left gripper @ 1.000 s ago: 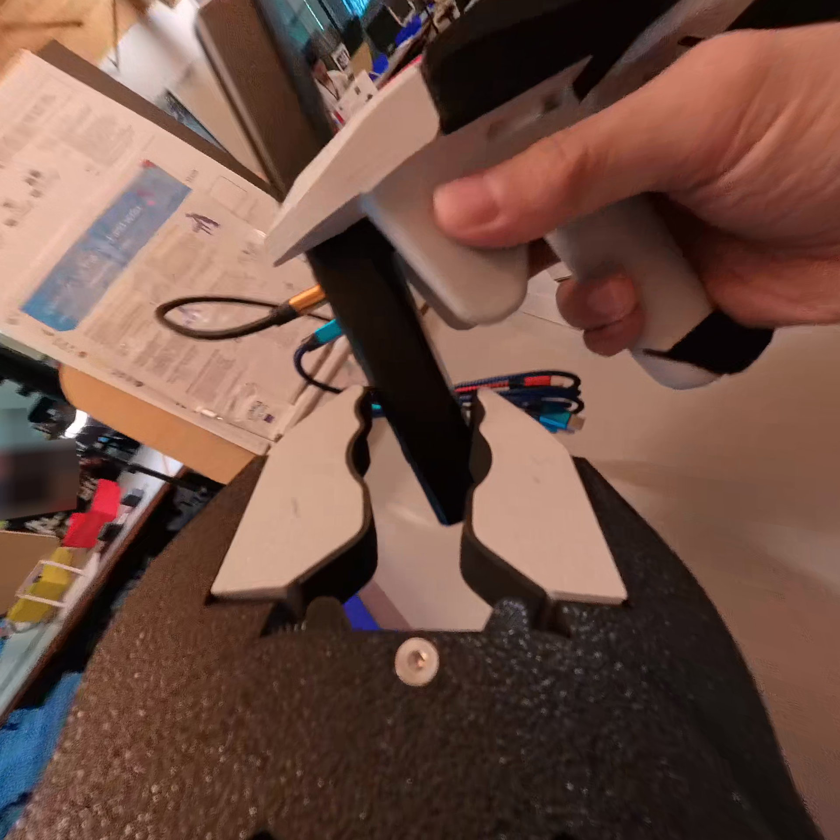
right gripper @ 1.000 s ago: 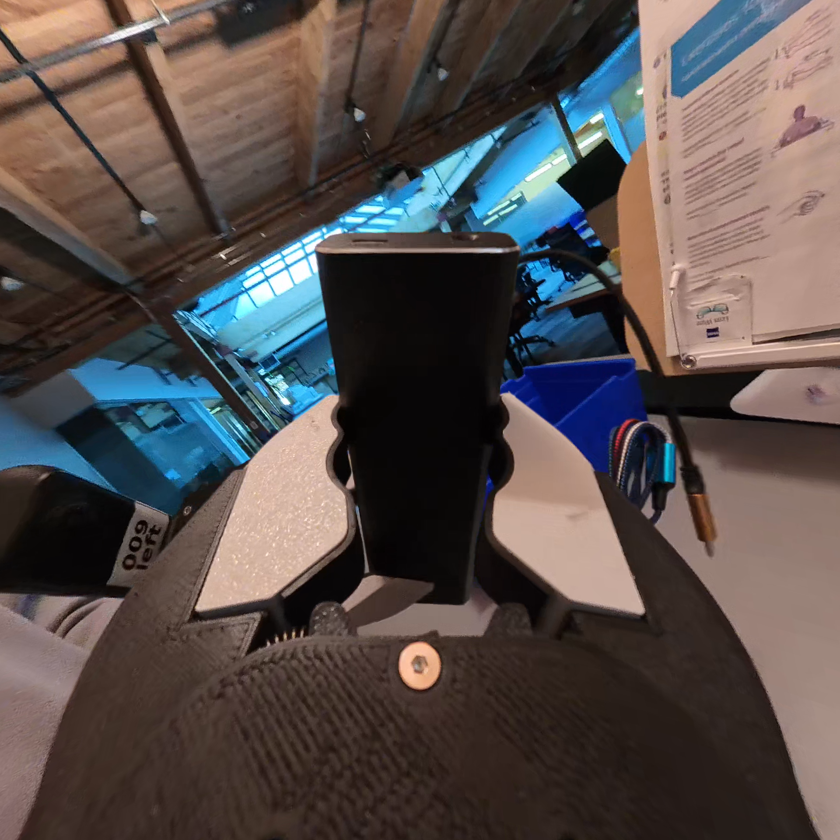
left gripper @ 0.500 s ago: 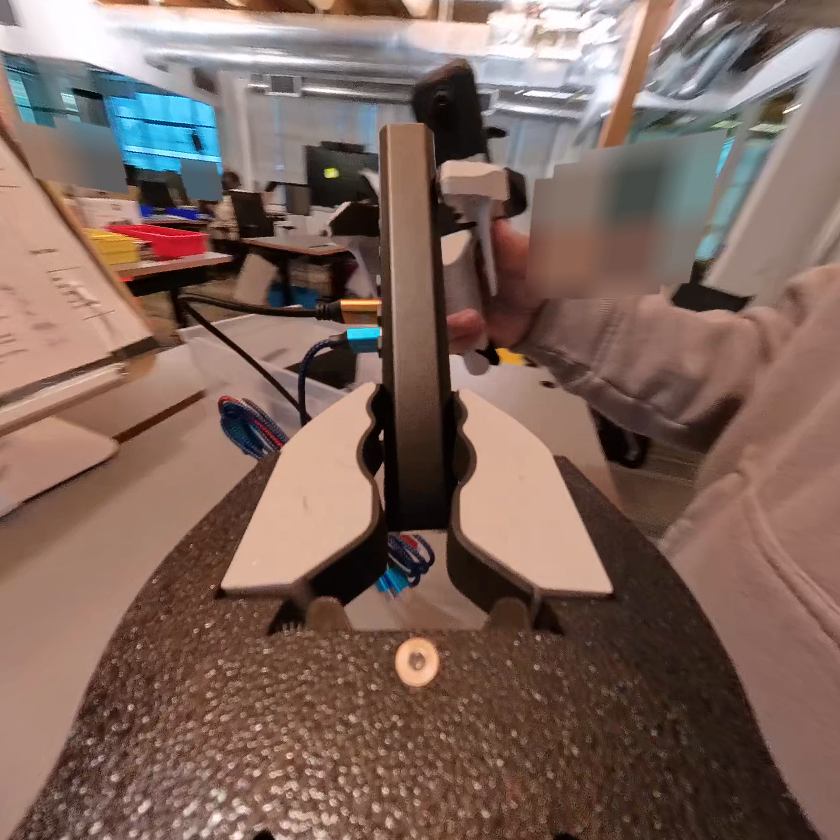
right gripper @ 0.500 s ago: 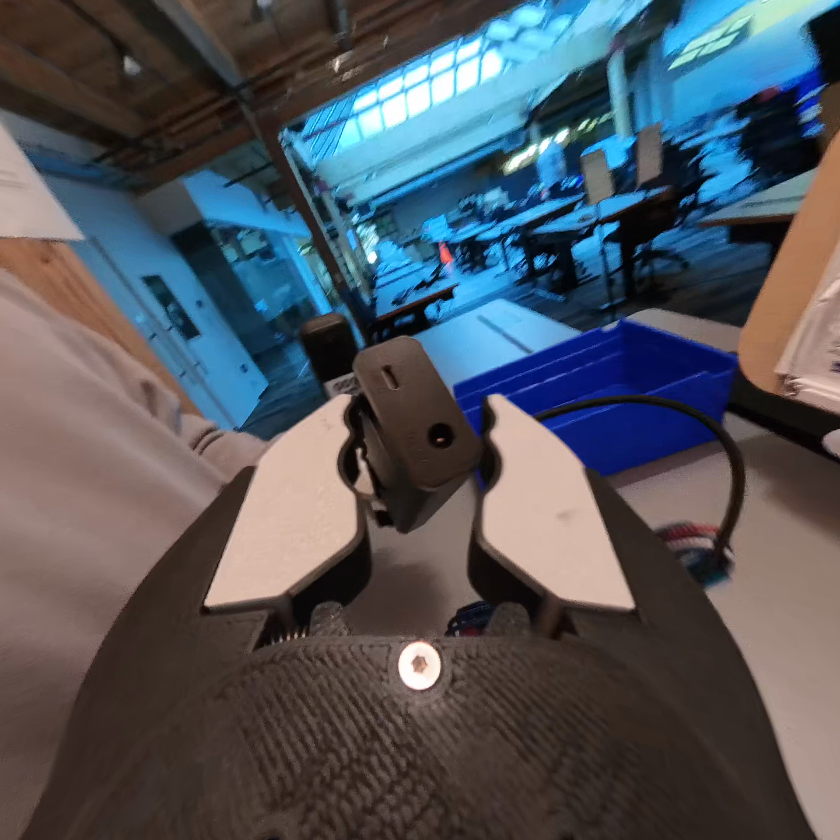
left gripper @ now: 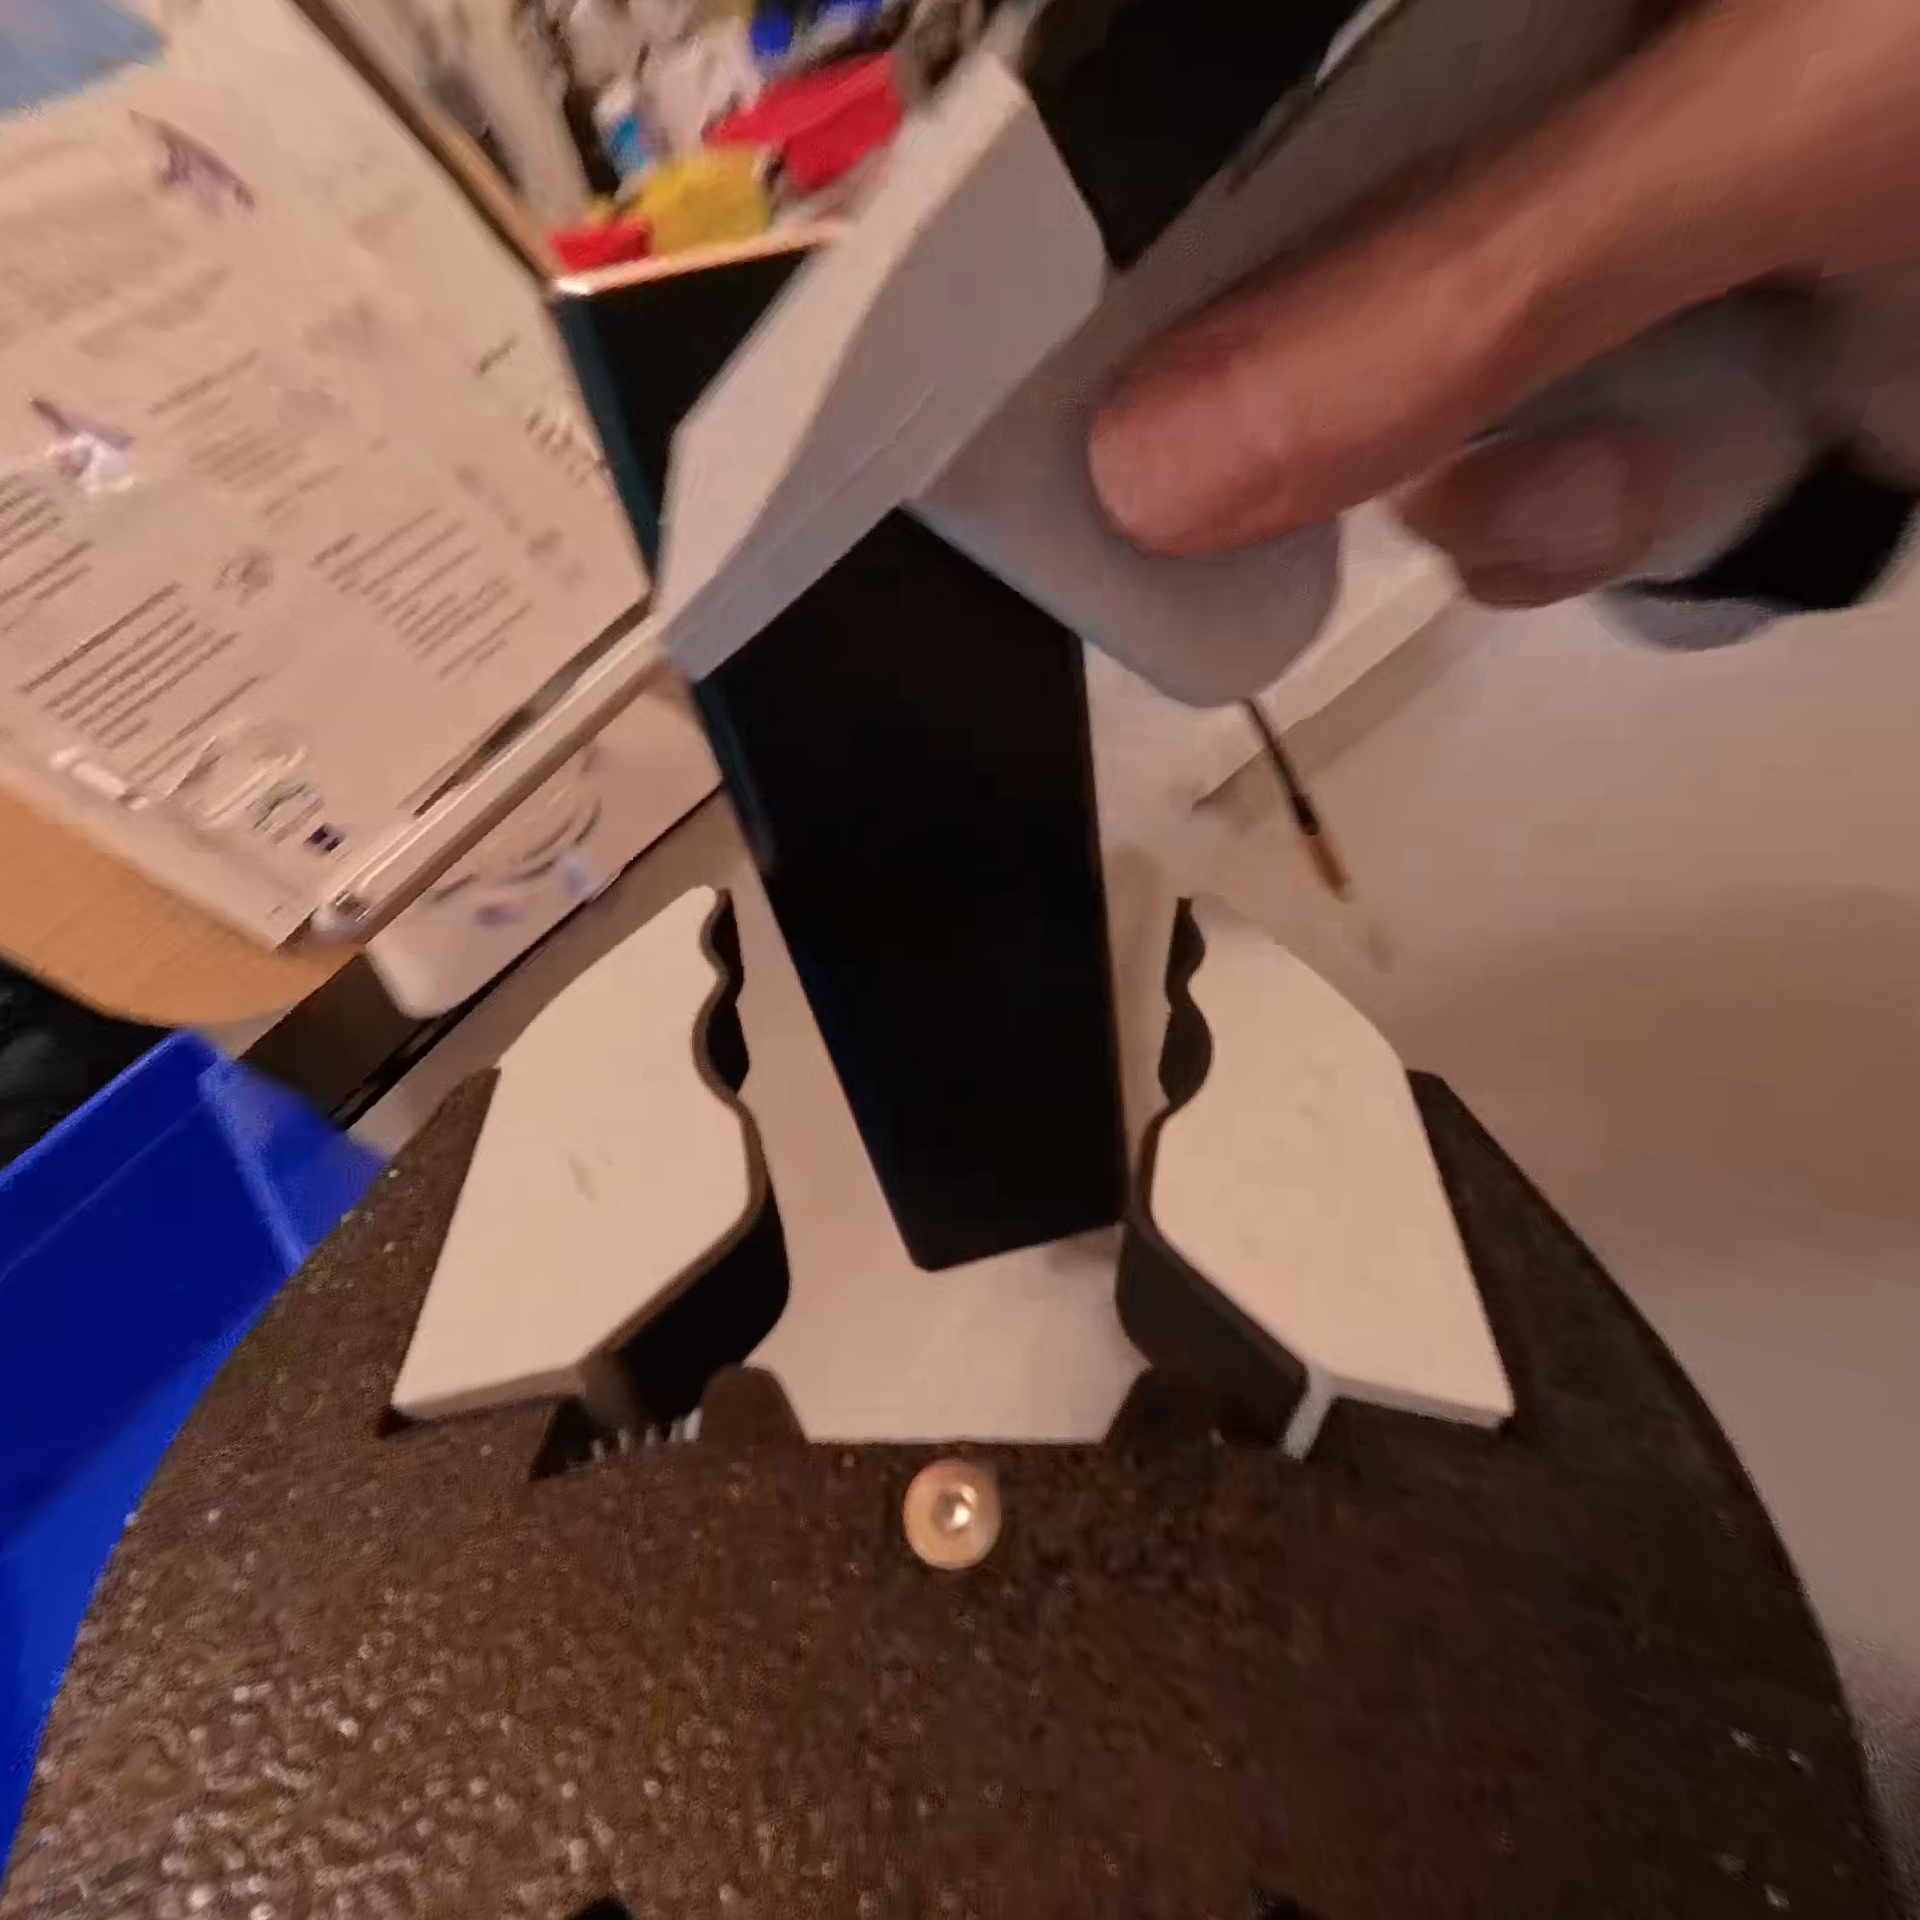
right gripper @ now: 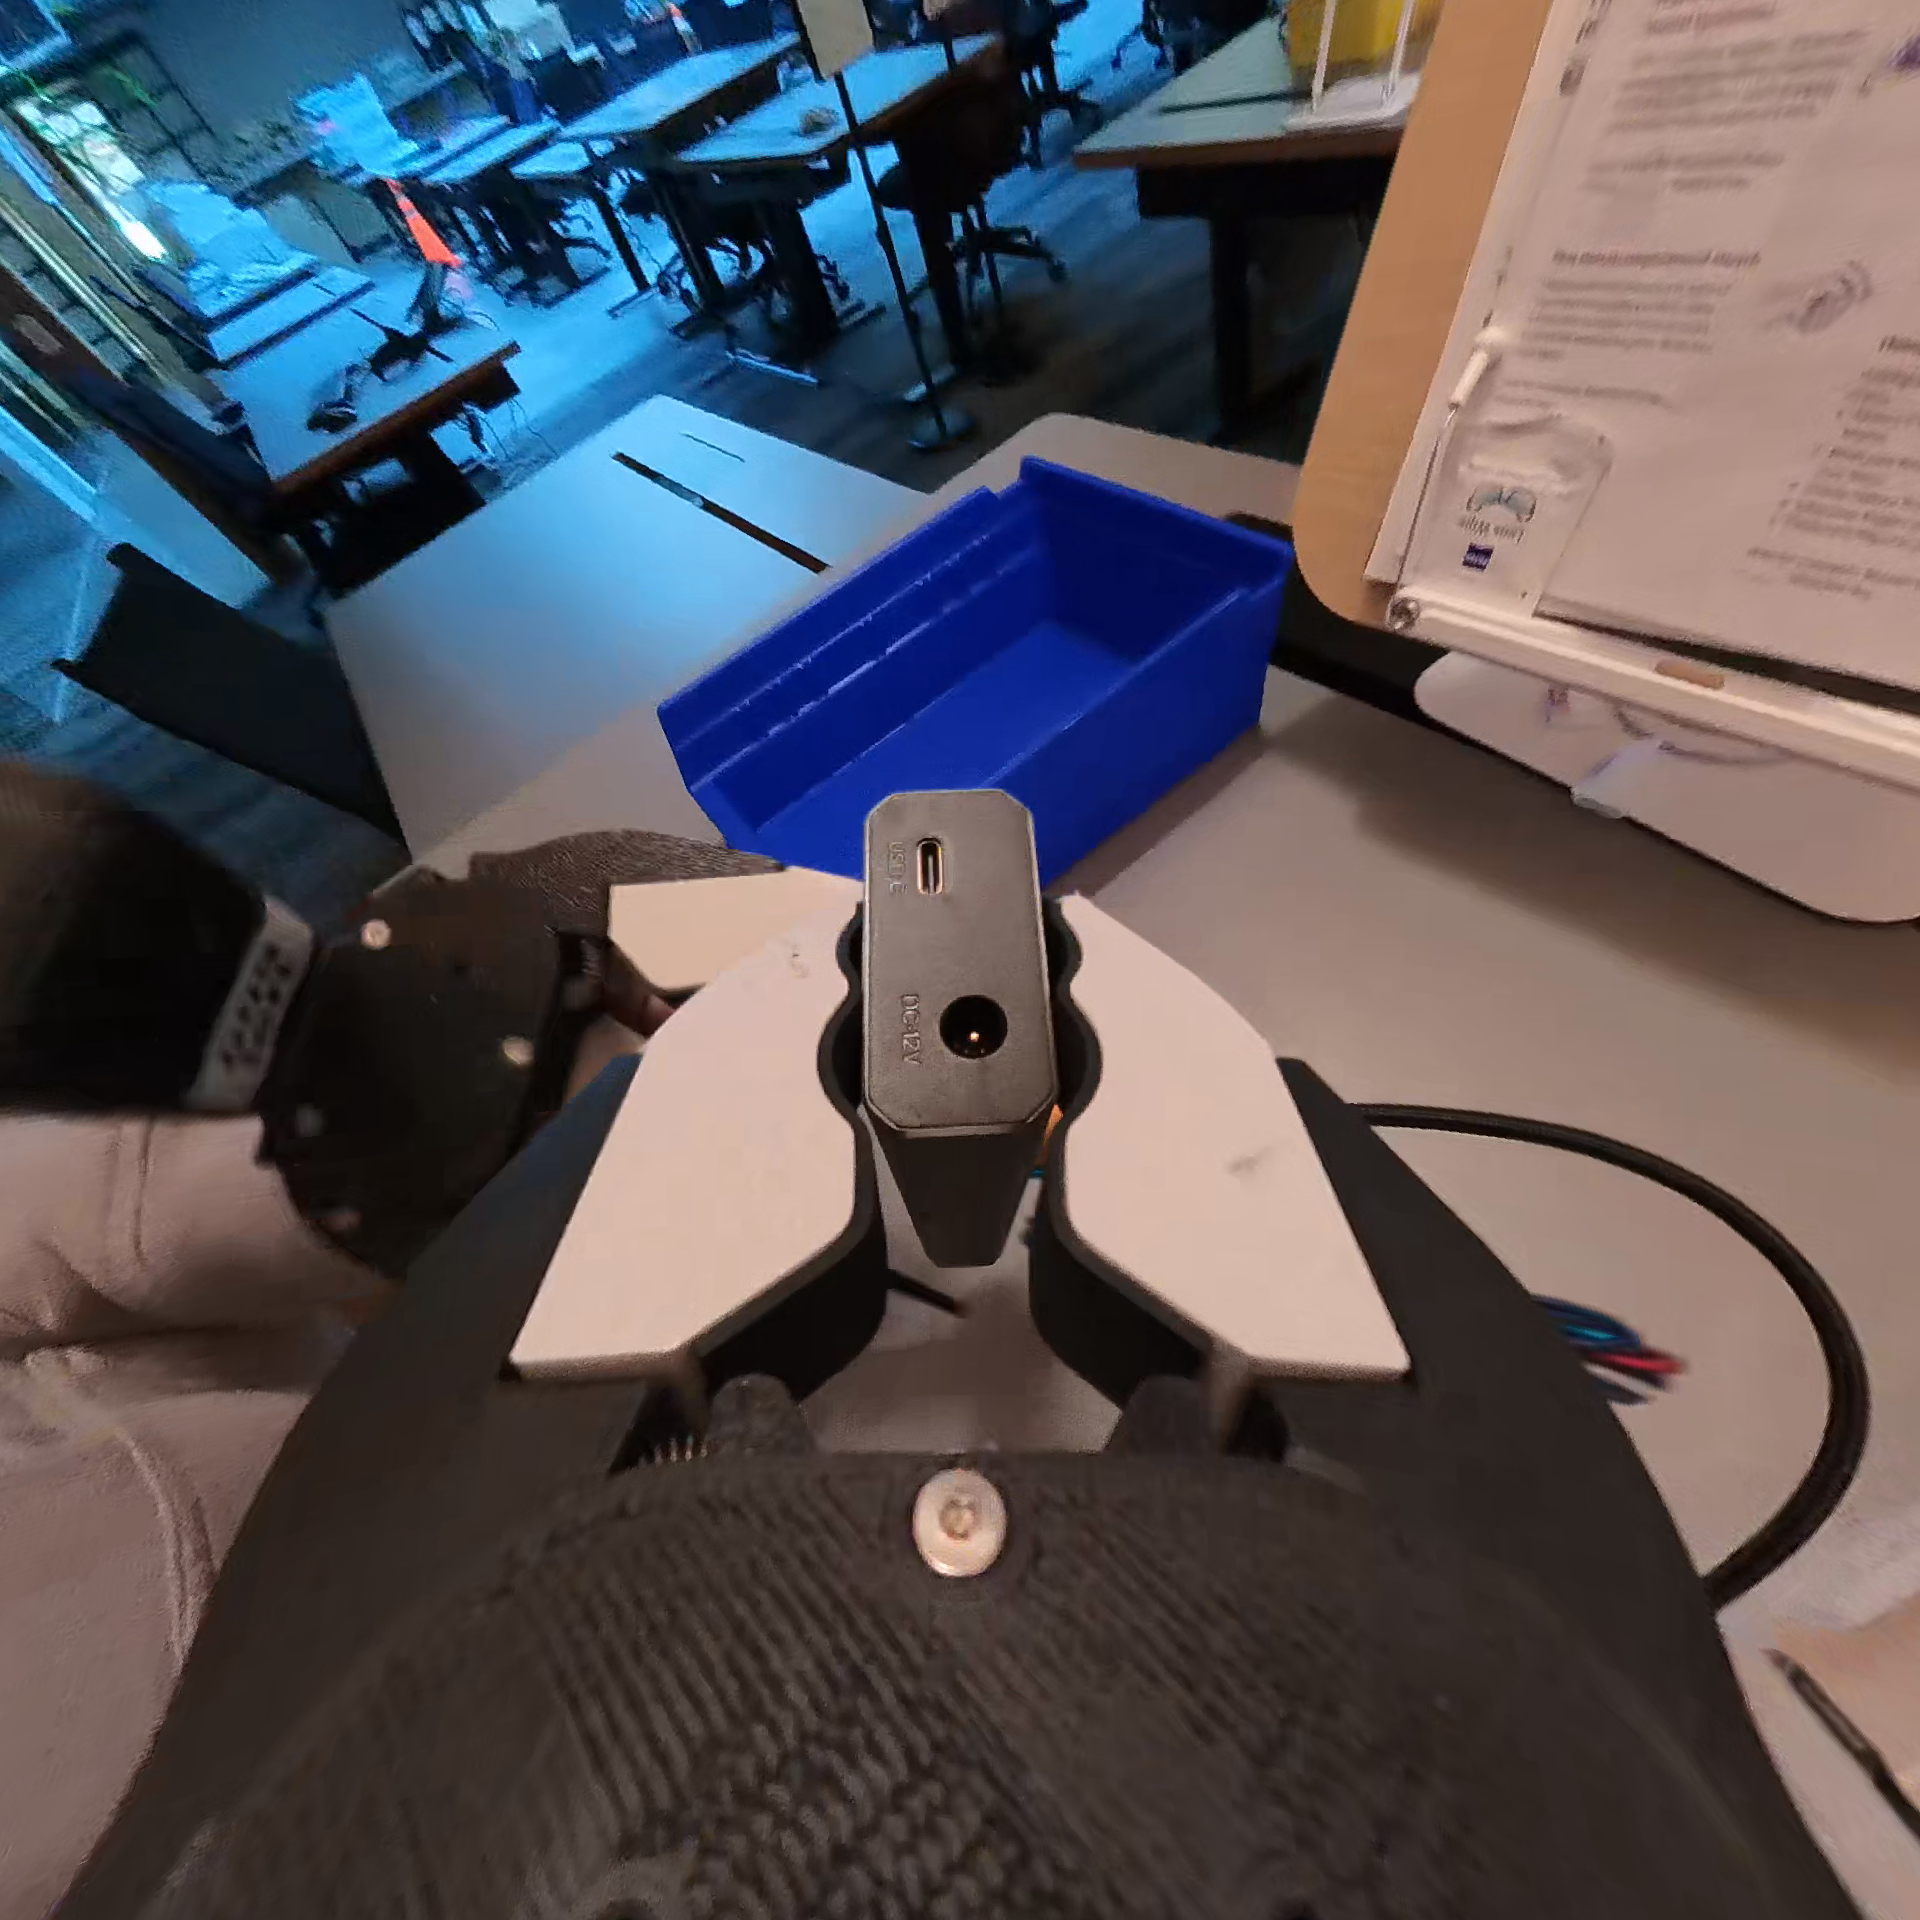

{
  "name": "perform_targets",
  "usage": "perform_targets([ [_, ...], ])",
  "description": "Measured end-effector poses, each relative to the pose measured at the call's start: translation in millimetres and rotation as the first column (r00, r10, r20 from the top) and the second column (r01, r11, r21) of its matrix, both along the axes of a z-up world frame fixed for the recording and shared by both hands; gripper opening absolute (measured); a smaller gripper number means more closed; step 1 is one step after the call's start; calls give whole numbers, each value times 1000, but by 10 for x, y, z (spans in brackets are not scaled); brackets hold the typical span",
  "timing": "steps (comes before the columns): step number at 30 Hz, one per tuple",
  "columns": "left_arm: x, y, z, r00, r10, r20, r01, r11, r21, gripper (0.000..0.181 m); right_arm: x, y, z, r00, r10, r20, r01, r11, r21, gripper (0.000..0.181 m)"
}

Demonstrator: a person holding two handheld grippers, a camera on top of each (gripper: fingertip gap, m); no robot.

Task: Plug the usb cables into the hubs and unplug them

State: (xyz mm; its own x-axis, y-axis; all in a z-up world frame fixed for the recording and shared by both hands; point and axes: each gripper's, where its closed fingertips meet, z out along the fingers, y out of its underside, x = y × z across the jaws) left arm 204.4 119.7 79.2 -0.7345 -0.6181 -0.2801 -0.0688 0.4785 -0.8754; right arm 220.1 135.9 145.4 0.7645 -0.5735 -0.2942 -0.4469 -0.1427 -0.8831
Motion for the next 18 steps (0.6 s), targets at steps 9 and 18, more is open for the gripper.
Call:
perform_targets([
  [9,3,-24,-271,997,-62,-52,62,998,-14,69,-335,135,-25,972,233,-38,-234,972,-23,55],
  [18,-491,-245,-119,863,-485,-140,406,832,-378,64,-559,-130,-7,773,632,50,-614,766,-189,86],
])
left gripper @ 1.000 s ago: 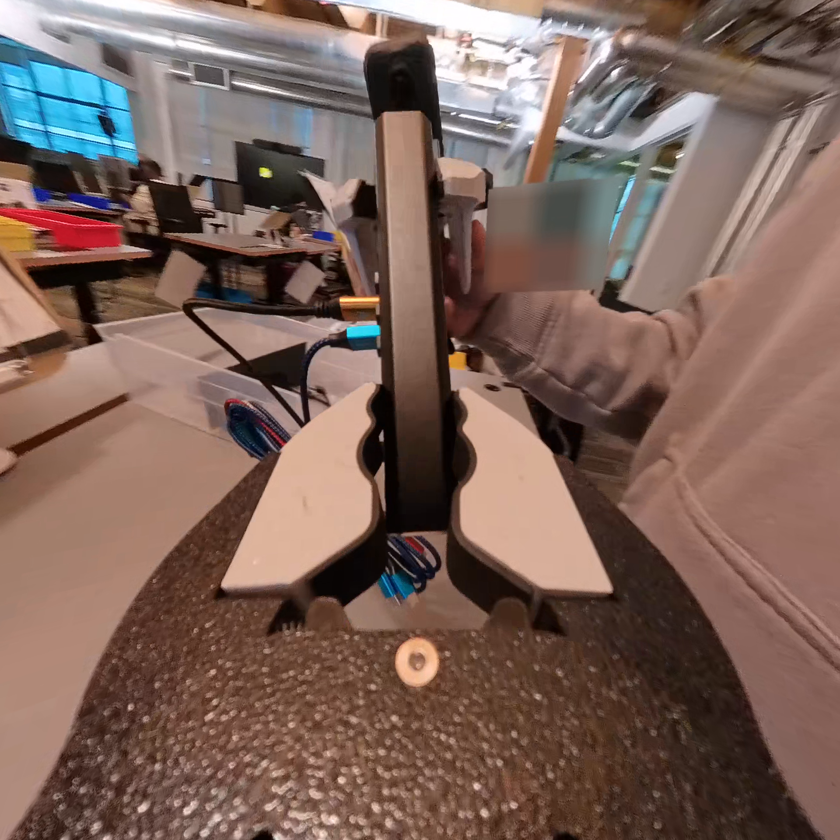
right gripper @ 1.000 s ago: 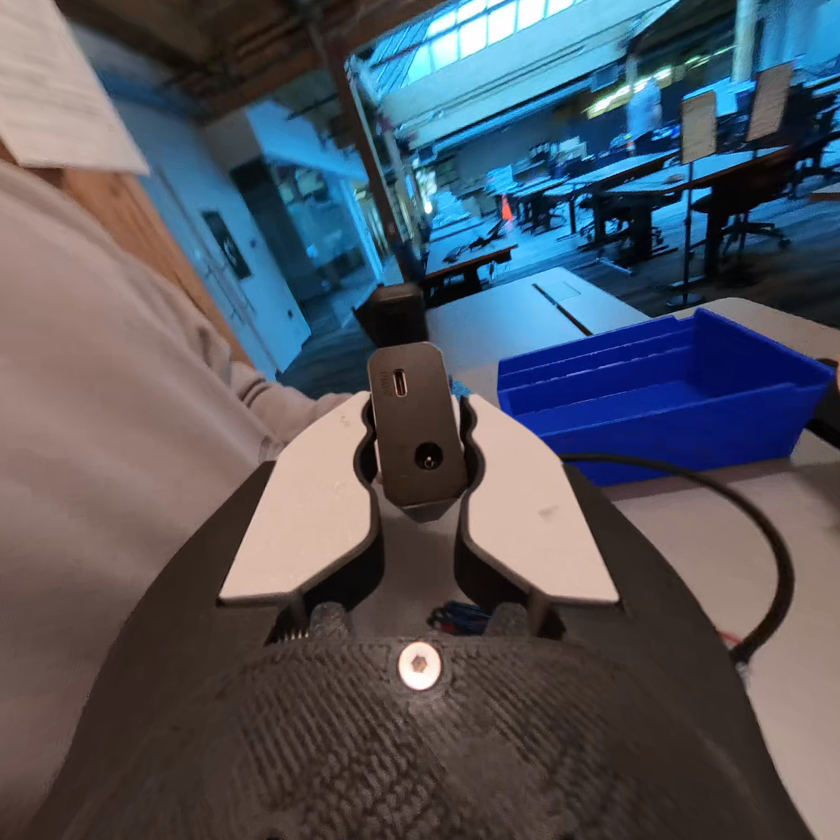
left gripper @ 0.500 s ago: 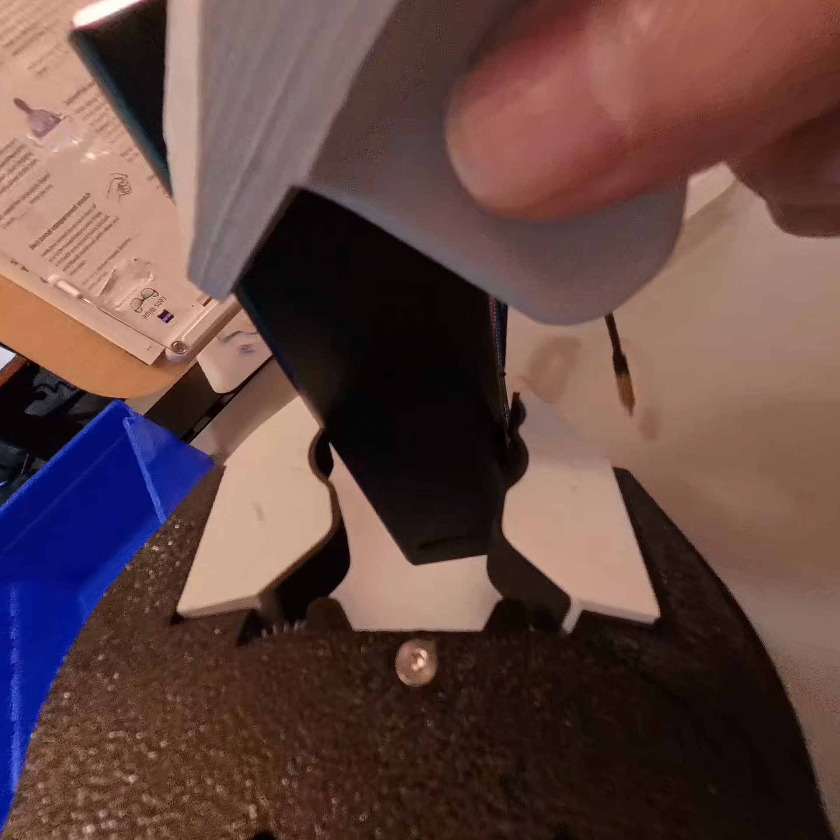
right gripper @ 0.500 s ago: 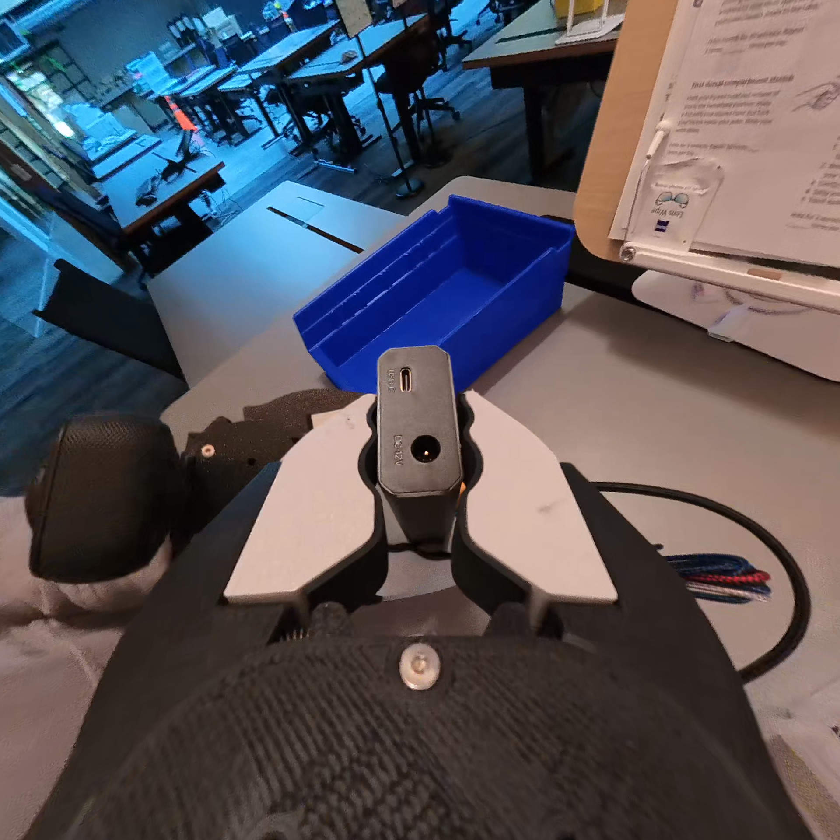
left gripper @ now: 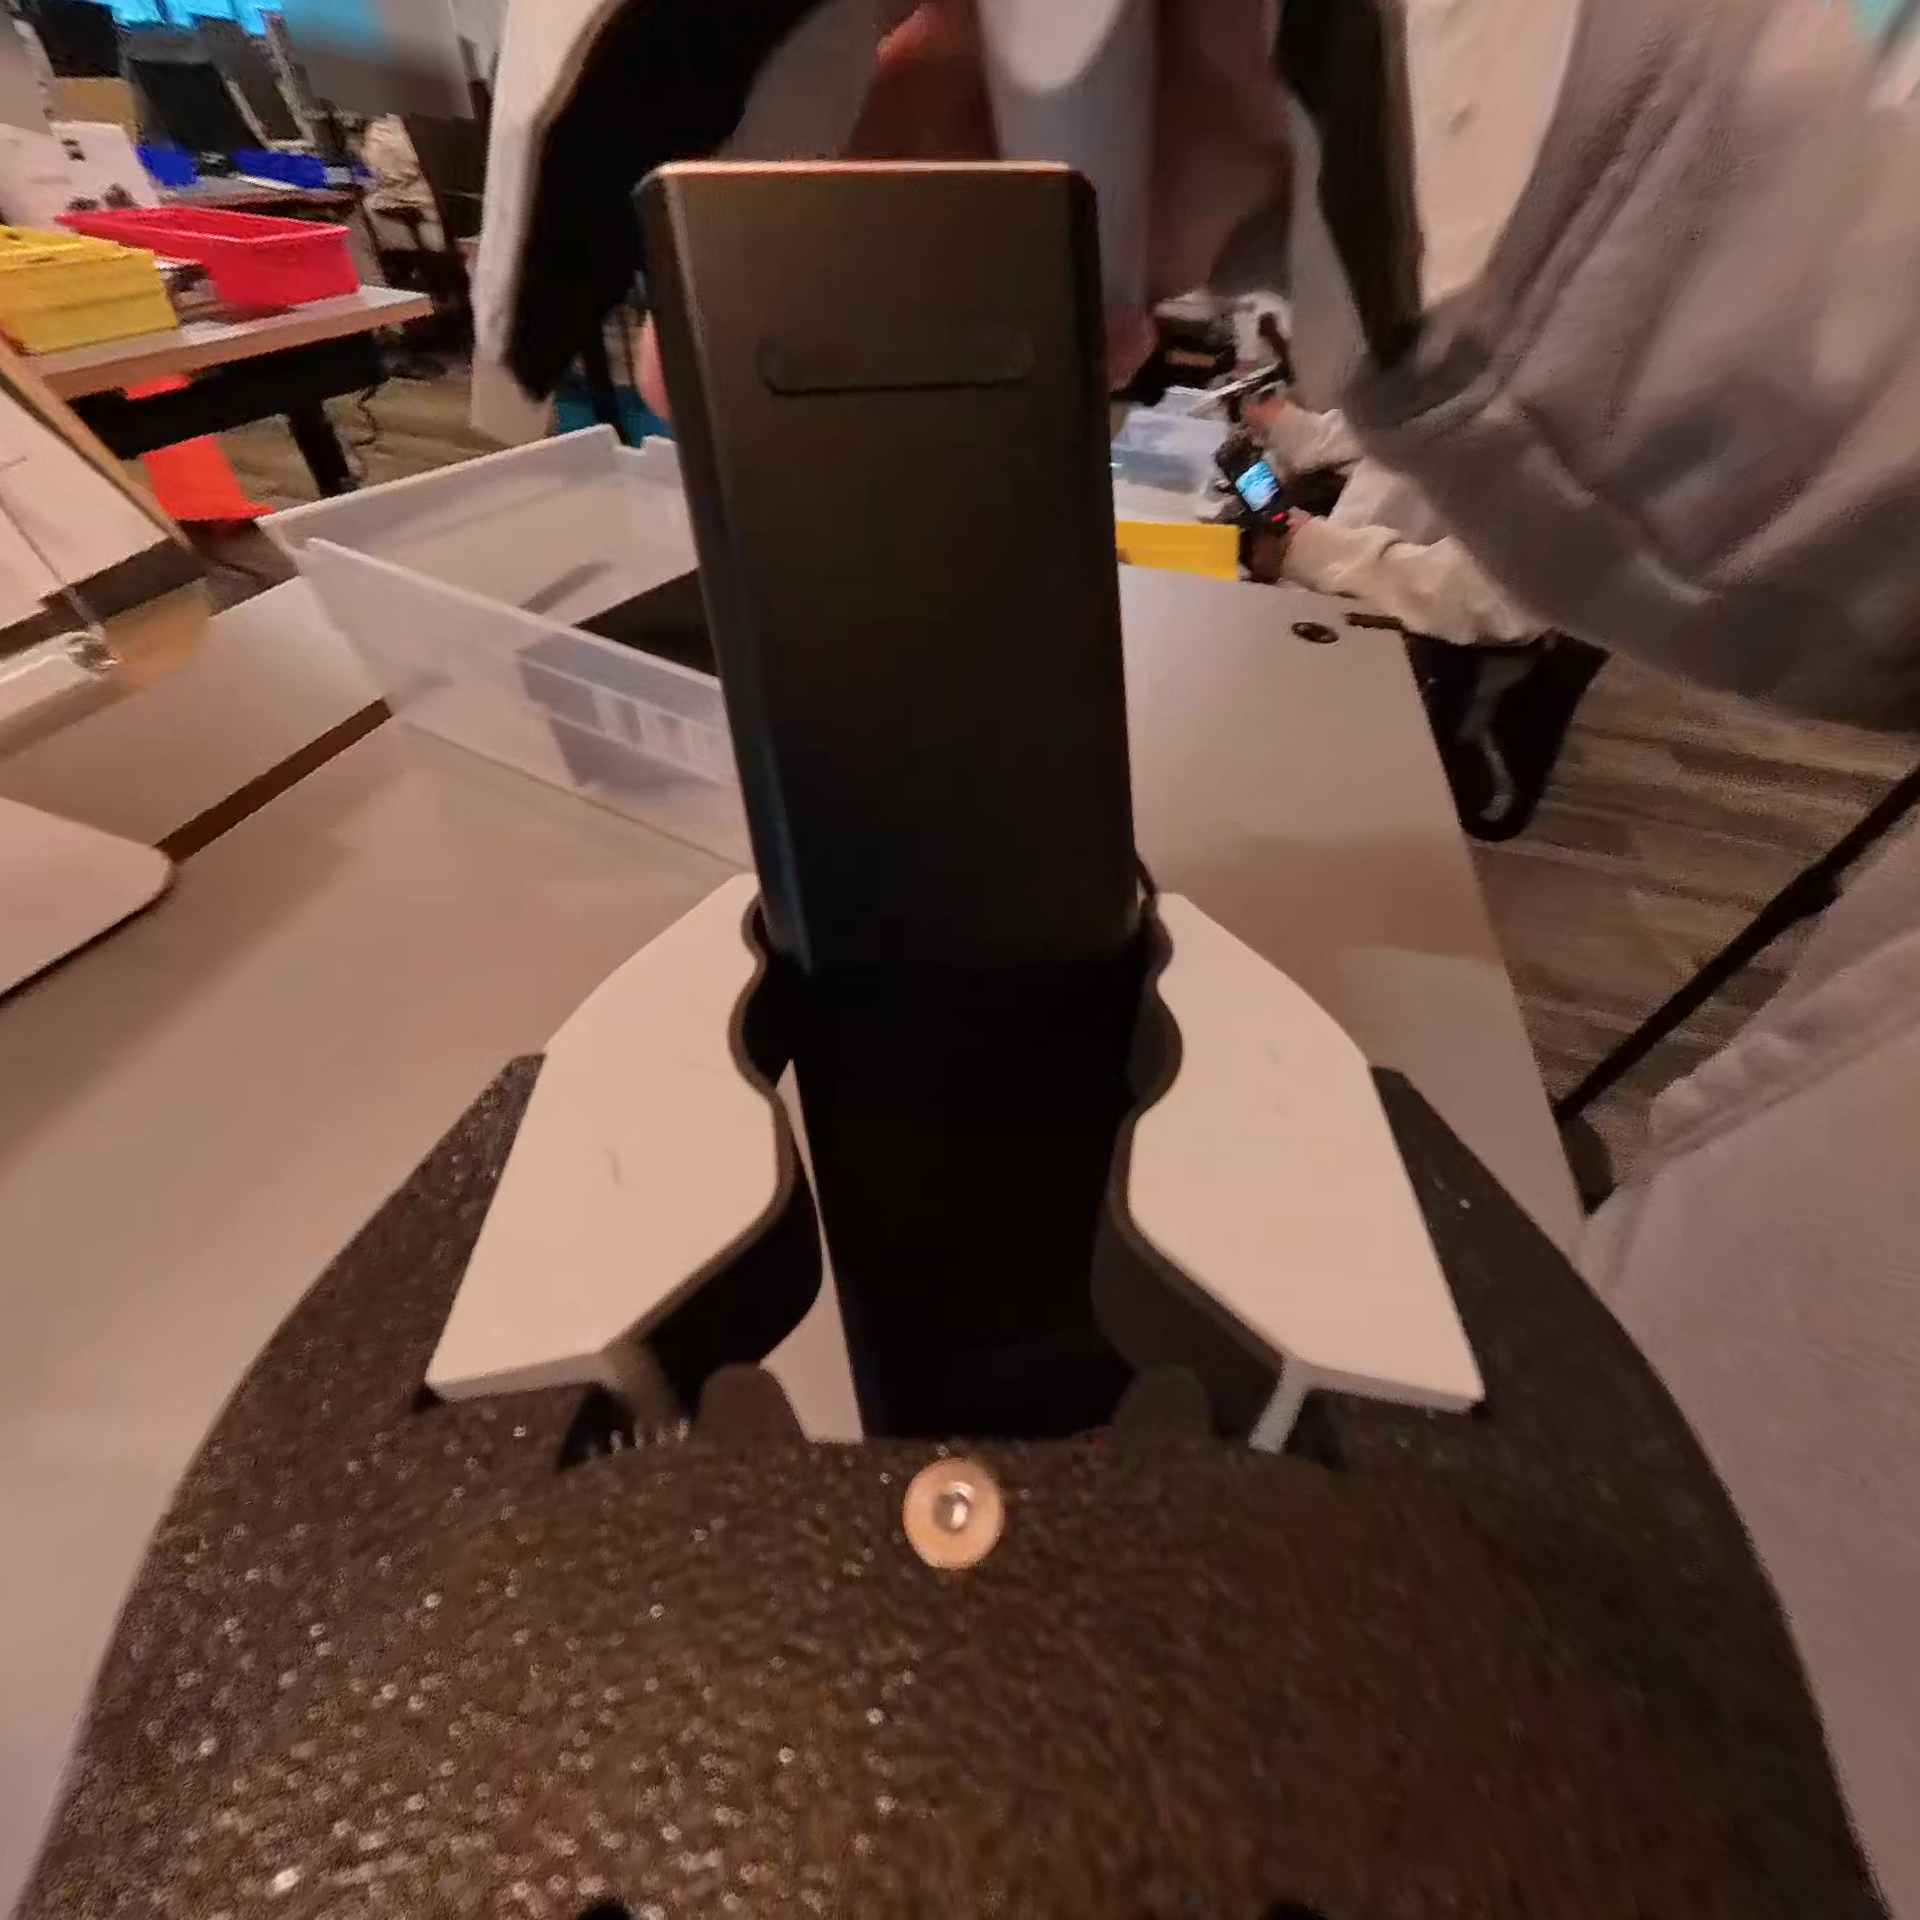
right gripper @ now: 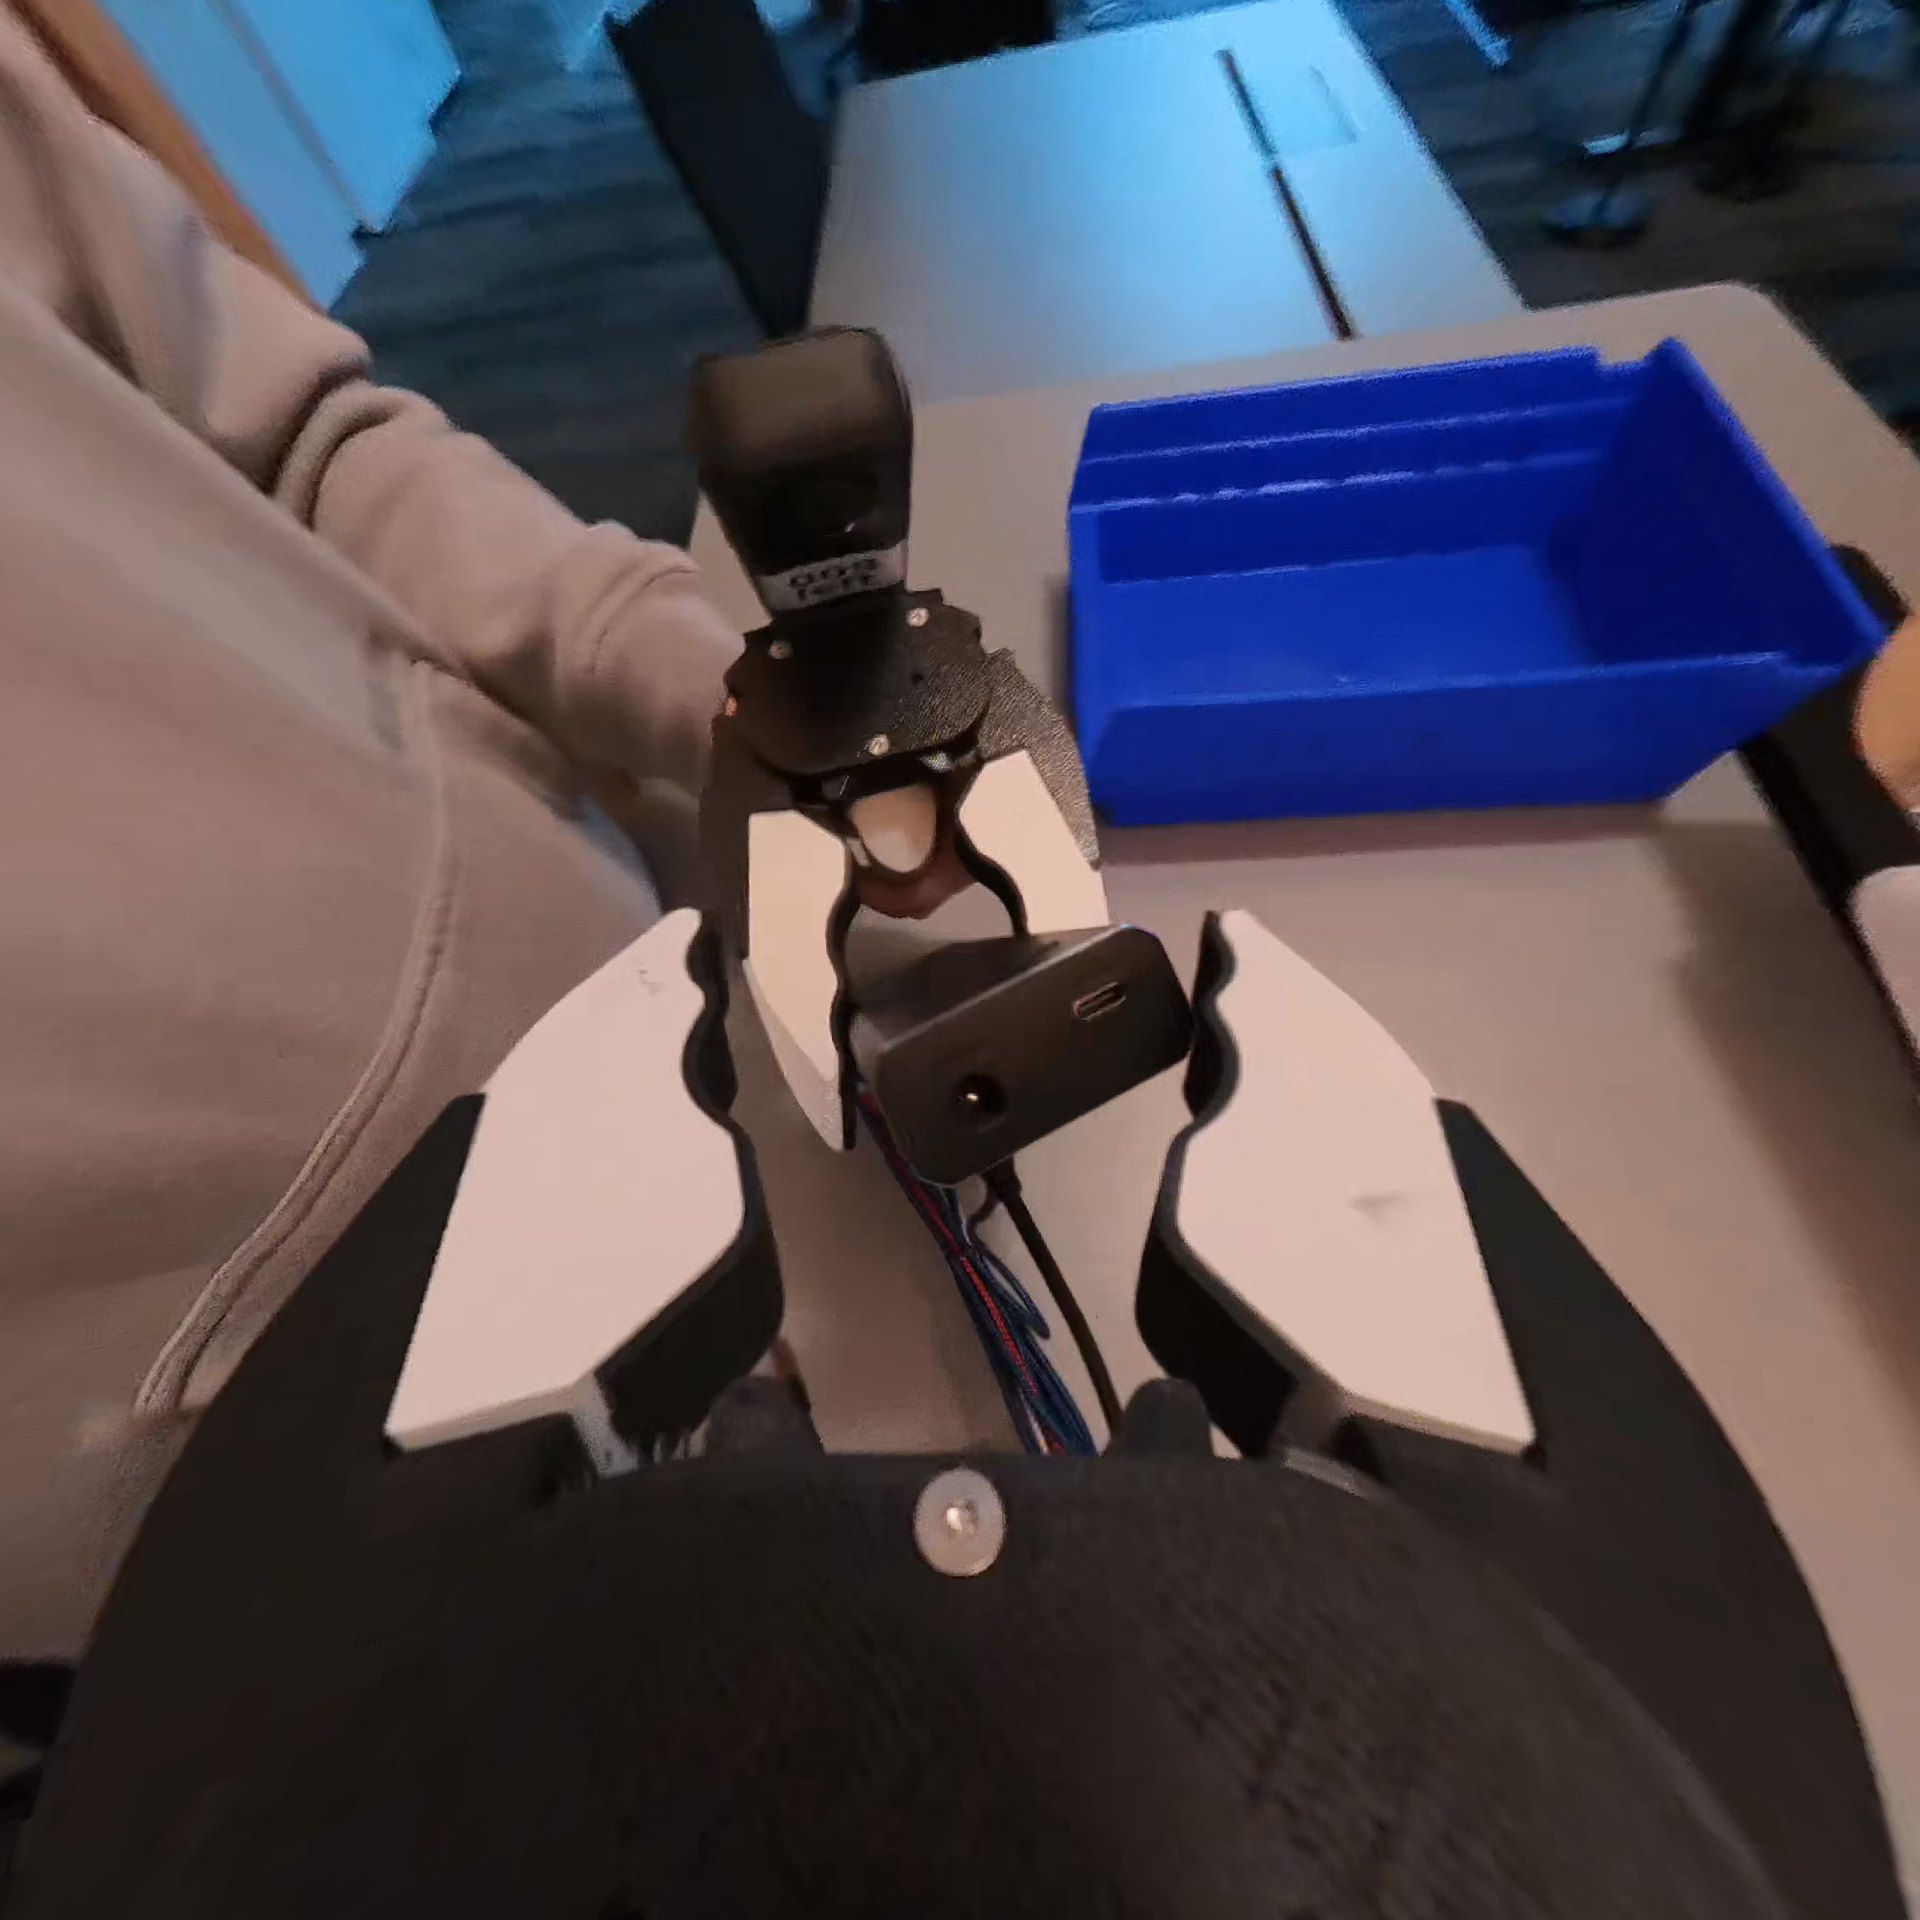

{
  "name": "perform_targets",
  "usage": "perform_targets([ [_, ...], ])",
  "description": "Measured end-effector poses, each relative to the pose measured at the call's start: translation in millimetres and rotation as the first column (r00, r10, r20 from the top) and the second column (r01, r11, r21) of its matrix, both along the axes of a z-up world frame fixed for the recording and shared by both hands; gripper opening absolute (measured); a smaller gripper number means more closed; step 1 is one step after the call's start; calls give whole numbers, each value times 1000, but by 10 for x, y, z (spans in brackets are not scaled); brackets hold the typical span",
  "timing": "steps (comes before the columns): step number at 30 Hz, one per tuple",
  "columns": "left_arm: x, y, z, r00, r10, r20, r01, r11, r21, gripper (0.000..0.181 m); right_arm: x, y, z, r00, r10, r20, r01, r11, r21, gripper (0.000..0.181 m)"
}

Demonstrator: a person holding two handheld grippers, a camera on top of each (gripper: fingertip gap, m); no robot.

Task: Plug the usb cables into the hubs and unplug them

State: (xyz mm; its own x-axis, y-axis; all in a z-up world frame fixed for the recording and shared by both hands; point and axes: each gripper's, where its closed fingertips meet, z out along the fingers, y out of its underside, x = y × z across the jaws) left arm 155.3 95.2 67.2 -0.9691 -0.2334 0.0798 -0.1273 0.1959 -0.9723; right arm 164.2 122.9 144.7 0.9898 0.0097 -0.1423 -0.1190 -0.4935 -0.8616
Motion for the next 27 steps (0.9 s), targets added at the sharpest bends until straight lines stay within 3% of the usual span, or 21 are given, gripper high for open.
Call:
perform_targets([
  [5,-119,3,167,994,-92,-55,84,987,-139,63,-80,-8,-7,995,102,-12,-101,994,36,70],
  [9,-184,37,206,985,-158,-75,143,973,-180,63,-78,104,56,995,98,34,-101,990,96,62],
  [11,-158,64,176,981,-162,-103,146,979,-139,63,-57,145,50,999,52,1,-52,996,79,62],
  [13,-24,106,171,989,-73,-129,61,993,-101,62,51,143,16,999,-51,4,51,998,26,62],
  [15,37,117,197,989,-31,-145,18,996,-86,82,147,126,-12,989,-143,44,145,989,-40,63],
  [17,49,97,159,994,-10,-106,7,1000,-27,82,188,158,2,974,-228,-3,228,971,-67,63],
  [19,24,72,108,997,-28,-79,29,999,16,71,140,198,8,979,-200,-41,196,978,-76,62],
  [22,24,46,64,988,-43,-150,47,999,24,66,142,233,-6,980,-185,-71,179,980,-84,61],
  [27,15,18,-4,985,-72,-158,82,995,55,66,167,312,-42,979,-189,-80,183,979,-87,61],
])
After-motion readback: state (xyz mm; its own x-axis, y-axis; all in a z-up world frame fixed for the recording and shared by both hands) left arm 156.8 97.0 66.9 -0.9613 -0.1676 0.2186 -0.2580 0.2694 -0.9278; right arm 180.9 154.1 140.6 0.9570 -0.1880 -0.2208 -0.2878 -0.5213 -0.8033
